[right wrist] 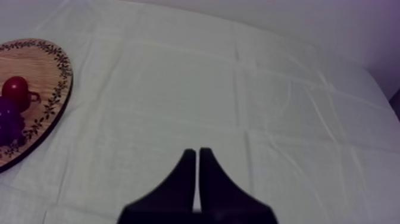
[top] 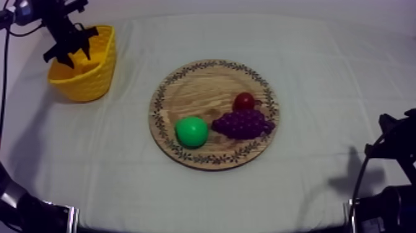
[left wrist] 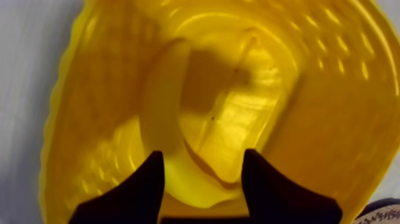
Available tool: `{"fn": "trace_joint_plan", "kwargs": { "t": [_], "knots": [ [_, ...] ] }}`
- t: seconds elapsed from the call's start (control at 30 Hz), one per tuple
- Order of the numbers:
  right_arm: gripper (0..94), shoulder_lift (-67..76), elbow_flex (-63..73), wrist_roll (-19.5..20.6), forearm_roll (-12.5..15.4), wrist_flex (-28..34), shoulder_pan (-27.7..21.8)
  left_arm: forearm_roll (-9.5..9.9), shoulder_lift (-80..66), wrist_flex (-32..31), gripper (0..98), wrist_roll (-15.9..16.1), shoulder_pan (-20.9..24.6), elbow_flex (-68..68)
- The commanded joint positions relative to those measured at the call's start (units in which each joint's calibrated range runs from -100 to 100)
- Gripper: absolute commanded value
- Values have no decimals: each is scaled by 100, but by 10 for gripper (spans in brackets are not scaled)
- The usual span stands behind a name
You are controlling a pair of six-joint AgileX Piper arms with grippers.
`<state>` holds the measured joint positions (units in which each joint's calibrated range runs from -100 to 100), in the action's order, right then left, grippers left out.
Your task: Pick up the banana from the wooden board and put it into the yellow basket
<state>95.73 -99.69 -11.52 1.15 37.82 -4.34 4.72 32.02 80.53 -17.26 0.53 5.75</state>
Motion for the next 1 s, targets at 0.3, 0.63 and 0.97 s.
{"fn": "trace_joint_plan", "kwargs": {
  "t": [0.3, 0.63, 0.97],
  "knots": [
    [3, 2, 3, 6, -1, 0, 5, -204, -2147, -995, 52, 506, -229, -1464],
    [3, 2, 3, 2, -1, 0, 5, -539, -4958, -1943, 18, 1246, -358, -3313],
    [3, 2, 3, 2, -1, 0, 5, -1044, -8120, -3816, 4, 2401, -305, -6311]
  ]
}}
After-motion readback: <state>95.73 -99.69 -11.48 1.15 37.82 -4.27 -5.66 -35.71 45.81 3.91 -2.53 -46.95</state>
